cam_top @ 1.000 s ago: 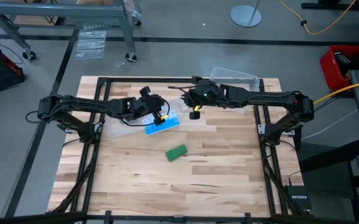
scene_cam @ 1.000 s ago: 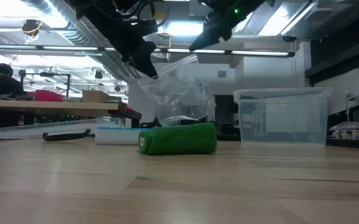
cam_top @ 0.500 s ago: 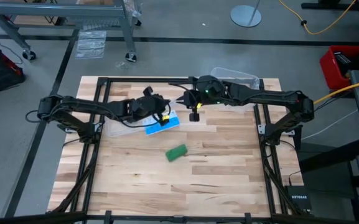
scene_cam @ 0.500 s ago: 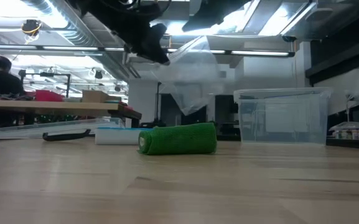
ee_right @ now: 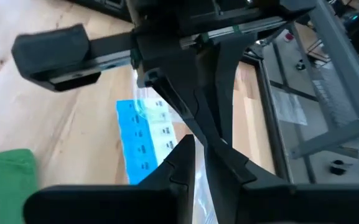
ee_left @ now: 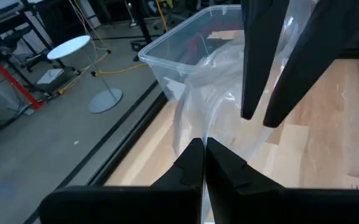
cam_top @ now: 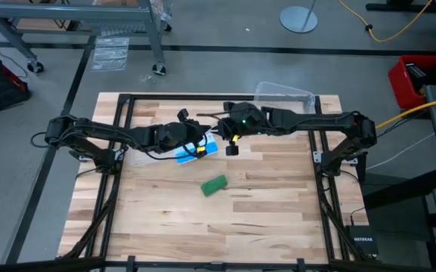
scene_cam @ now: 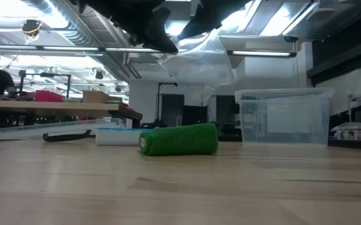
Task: Roll bandage
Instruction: Open the transparent zip bag
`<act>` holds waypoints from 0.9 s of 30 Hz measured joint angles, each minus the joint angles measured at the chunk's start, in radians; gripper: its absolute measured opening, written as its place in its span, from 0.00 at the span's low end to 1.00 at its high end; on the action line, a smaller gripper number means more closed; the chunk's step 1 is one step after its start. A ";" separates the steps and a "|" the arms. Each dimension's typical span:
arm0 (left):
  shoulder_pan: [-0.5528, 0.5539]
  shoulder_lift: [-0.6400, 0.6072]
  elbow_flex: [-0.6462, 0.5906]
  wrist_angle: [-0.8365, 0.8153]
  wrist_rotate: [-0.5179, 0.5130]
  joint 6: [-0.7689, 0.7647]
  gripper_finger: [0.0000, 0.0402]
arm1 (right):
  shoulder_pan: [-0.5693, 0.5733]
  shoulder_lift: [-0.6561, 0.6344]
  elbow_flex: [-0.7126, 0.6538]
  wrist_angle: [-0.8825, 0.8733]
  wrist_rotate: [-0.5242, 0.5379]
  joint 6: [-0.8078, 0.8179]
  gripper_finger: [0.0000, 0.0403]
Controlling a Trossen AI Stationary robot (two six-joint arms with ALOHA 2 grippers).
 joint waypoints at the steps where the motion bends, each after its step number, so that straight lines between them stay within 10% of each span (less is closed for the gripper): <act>1: 0.000 0.000 0.000 0.000 0.000 0.000 0.00 | 0.007 0.000 0.000 -0.001 0.024 -0.014 0.10; 9: -0.010 0.000 0.000 0.009 -0.002 -0.003 0.00 | 0.017 0.000 0.000 -0.036 0.211 -0.018 0.10; 27: -0.073 0.000 0.000 0.101 -0.056 0.015 0.00 | 0.019 0.015 -0.001 -0.108 0.195 0.192 0.10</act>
